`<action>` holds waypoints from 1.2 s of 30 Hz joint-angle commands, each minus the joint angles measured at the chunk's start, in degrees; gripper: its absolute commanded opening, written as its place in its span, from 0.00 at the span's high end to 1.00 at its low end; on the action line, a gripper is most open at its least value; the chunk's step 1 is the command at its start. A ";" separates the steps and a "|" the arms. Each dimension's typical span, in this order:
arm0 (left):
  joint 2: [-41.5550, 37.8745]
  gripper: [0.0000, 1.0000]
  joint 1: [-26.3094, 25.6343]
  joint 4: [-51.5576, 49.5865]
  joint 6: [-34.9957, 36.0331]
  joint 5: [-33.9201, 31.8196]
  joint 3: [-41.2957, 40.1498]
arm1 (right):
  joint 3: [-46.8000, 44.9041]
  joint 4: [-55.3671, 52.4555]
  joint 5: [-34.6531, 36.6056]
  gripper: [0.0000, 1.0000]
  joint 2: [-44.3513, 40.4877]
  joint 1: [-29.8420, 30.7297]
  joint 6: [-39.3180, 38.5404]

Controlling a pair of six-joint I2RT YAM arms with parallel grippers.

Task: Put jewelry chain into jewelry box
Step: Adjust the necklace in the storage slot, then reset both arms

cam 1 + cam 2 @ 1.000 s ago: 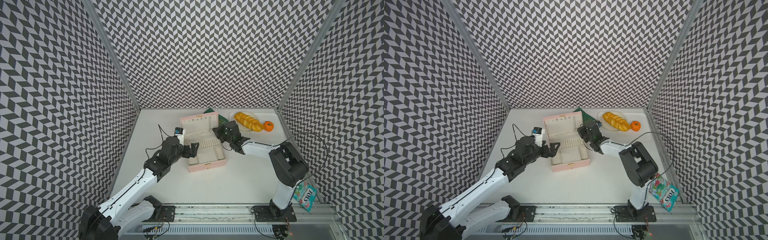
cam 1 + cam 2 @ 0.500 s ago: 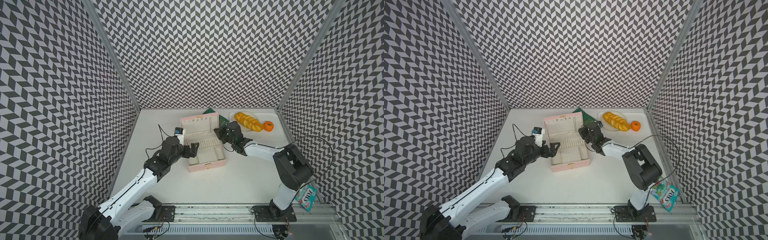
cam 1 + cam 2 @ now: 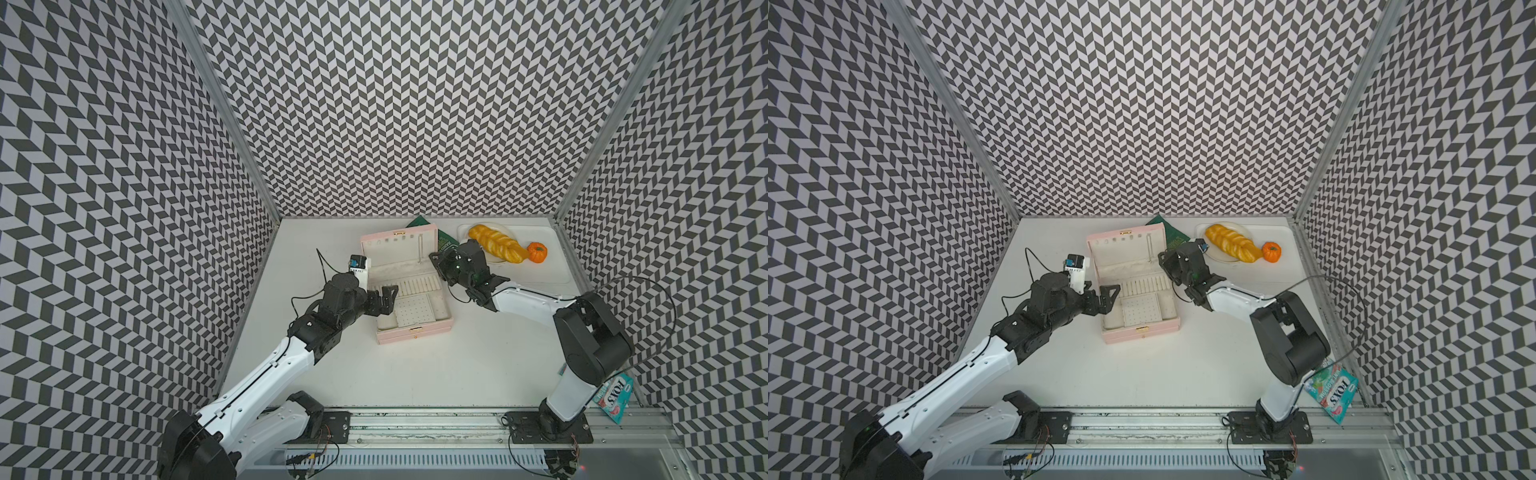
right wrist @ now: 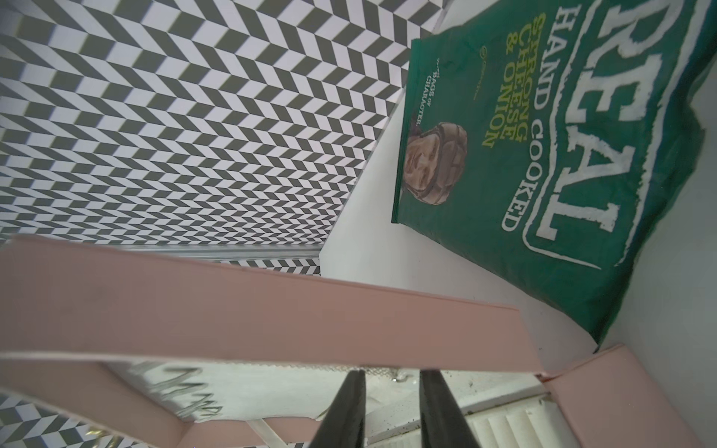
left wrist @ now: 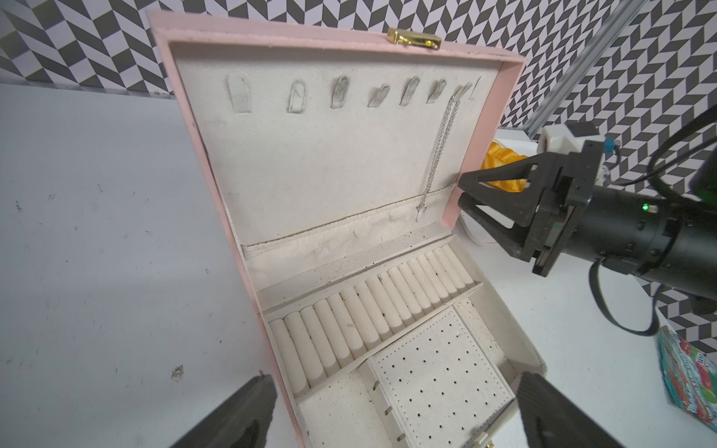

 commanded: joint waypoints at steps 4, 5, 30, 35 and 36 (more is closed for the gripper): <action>0.00 0.00 -0.27 -0.85 -0.20 -2.50 2.39 | -2.35 -6.06 1.94 0.57 -11.35 -0.42 -11.14; 0.09 0.00 -0.22 -0.94 -0.45 -3.16 2.55 | -2.76 -7.80 2.95 0.54 -13.28 -0.42 -13.72; 20.79 0.00 21.98 32.65 11.48 -30.61 -3.85 | -34.26 24.07 41.40 0.00 -29.96 -16.31 -66.50; 25.59 0.00 27.80 51.79 15.29 -25.02 -13.58 | -36.04 31.30 36.40 0.00 -21.87 -20.44 -64.90; 26.56 0.00 28.60 55.56 15.40 -23.67 -15.11 | -36.51 33.22 35.22 0.00 -20.25 -20.99 -65.69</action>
